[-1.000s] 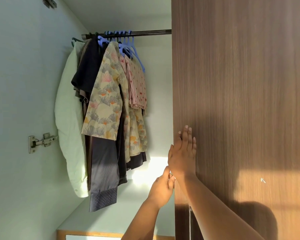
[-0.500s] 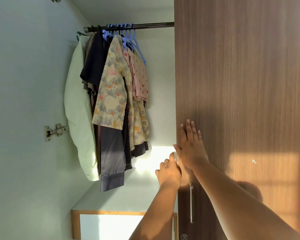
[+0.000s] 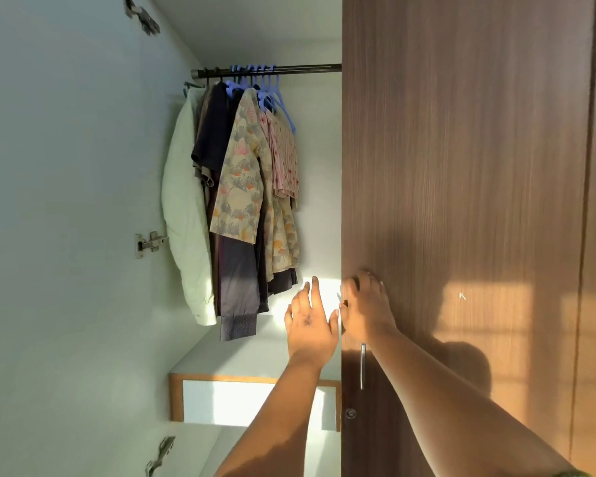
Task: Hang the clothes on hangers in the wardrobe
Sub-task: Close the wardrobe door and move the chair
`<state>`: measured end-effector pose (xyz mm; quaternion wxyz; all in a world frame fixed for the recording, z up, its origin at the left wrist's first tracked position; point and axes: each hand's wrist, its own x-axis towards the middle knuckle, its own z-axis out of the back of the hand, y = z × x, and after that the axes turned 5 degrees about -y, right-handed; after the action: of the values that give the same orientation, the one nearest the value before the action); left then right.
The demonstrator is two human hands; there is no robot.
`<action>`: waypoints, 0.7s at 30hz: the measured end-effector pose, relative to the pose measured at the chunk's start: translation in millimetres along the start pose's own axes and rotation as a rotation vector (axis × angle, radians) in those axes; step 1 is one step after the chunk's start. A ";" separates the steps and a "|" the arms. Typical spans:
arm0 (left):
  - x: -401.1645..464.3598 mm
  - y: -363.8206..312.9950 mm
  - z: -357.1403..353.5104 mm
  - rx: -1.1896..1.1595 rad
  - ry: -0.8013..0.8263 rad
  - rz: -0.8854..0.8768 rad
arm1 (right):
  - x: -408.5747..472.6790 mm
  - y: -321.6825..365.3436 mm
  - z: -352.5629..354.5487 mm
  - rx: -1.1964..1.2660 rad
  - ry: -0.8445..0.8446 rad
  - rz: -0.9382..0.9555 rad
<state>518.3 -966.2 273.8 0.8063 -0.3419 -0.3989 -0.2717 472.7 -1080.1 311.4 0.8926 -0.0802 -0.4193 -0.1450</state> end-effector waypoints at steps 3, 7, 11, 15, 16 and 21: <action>-25.4 2.1 32.6 0.038 -0.146 -0.002 | -27.1 18.9 23.2 0.063 -0.068 -0.011; -71.2 4.0 82.3 0.090 -0.184 0.009 | -65.9 52.0 56.1 0.152 -0.136 0.001; -115.0 18.9 134.3 0.136 -0.199 0.078 | -101.5 93.2 84.0 0.209 -0.175 0.009; -151.7 51.6 195.1 0.245 -0.262 0.102 | -133.6 150.4 101.1 0.275 -0.200 0.048; -158.4 63.0 210.8 0.273 -0.286 0.105 | -138.8 167.0 105.2 0.295 -0.183 0.069; -171.7 118.8 298.2 0.407 -0.476 0.199 | -153.8 260.1 122.9 0.435 -0.161 0.139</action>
<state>374.6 -635.3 225.3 0.7648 -0.2649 -0.5870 -0.0187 375.1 -772.2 265.1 0.8603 0.0742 -0.5040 0.0174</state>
